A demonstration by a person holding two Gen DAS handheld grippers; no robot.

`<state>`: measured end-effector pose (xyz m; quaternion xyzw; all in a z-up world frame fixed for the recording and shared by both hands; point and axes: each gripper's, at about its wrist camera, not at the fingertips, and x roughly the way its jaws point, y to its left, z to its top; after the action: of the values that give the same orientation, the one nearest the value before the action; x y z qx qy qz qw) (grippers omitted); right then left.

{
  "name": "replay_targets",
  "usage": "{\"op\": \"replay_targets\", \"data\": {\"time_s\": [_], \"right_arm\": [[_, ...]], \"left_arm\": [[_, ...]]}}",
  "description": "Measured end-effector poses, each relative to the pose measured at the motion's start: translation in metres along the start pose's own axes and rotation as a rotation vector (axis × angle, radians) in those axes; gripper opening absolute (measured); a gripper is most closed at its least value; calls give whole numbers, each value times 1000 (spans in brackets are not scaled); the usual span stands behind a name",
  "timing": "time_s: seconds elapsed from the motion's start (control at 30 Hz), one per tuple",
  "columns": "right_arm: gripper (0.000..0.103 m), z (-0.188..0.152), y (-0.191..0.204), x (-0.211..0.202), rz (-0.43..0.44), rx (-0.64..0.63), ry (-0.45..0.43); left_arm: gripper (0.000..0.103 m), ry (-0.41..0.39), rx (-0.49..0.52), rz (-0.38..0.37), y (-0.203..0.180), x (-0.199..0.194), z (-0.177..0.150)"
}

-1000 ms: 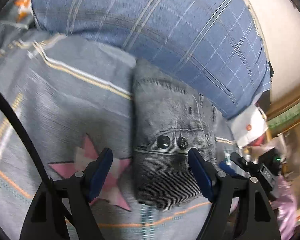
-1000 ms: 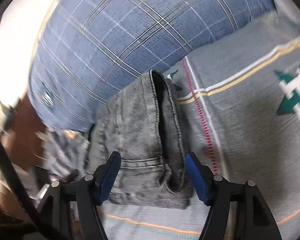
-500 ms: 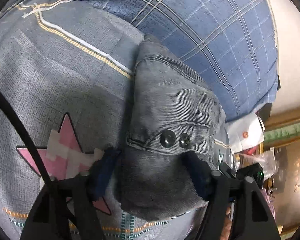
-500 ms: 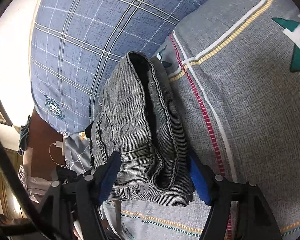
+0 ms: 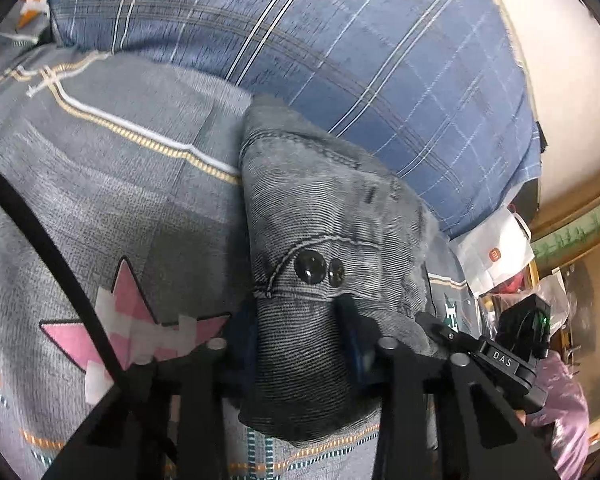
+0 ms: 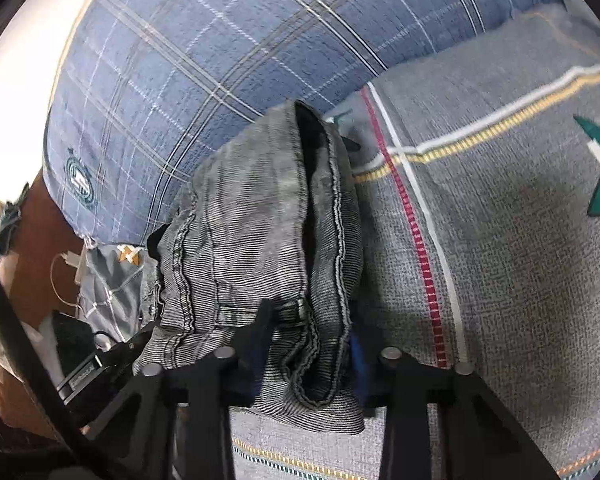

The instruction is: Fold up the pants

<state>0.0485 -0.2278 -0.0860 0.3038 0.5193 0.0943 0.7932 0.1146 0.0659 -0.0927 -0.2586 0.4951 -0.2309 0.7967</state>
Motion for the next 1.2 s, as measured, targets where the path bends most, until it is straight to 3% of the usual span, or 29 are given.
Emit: {"op": "replay_targets", "data": {"time_s": [0.07, 0.23, 0.43, 0.5, 0.53, 0.6, 0.7, 0.73, 0.77, 0.8, 0.97, 1.2], "right_arm": [[25, -2, 12, -4, -8, -48, -18], [23, -17, 40, -38, 46, -112, -67], [23, -75, 49, -66, 62, -143, -73], [26, -92, 38, -61, 55, -109, -39], [27, -100, 29, -52, 49, -78, -9], [45, -103, 16, -38, 7, -47, 19], [51, -98, 8, -40, 27, 8, -7], [56, -97, 7, -44, 51, 12, -28], [70, -97, 8, -49, 59, 6, -52], [76, -97, 8, -53, 50, 3, -75], [76, -90, 15, -56, 32, -11, -79], [76, -48, 37, -46, -37, -97, -95]], "left_arm": [[25, -14, 4, -15, -2, -9, -2], [23, -20, -15, -36, -8, -42, -13], [23, -18, 13, -17, -4, -82, -61], [27, 0, -2, 5, 10, -77, -76], [35, 8, -16, 13, 18, -73, -82], [48, 16, -48, 33, 27, -70, -85], [65, -45, -30, -6, 24, -82, -79], [75, -73, -28, -2, 24, -88, -79], [78, -119, -35, 6, 26, -96, -79], [78, -134, -45, 13, 27, -98, -78], [78, -122, -96, 107, 32, -95, -61], [78, -54, -27, 163, 15, -72, -29]]}}
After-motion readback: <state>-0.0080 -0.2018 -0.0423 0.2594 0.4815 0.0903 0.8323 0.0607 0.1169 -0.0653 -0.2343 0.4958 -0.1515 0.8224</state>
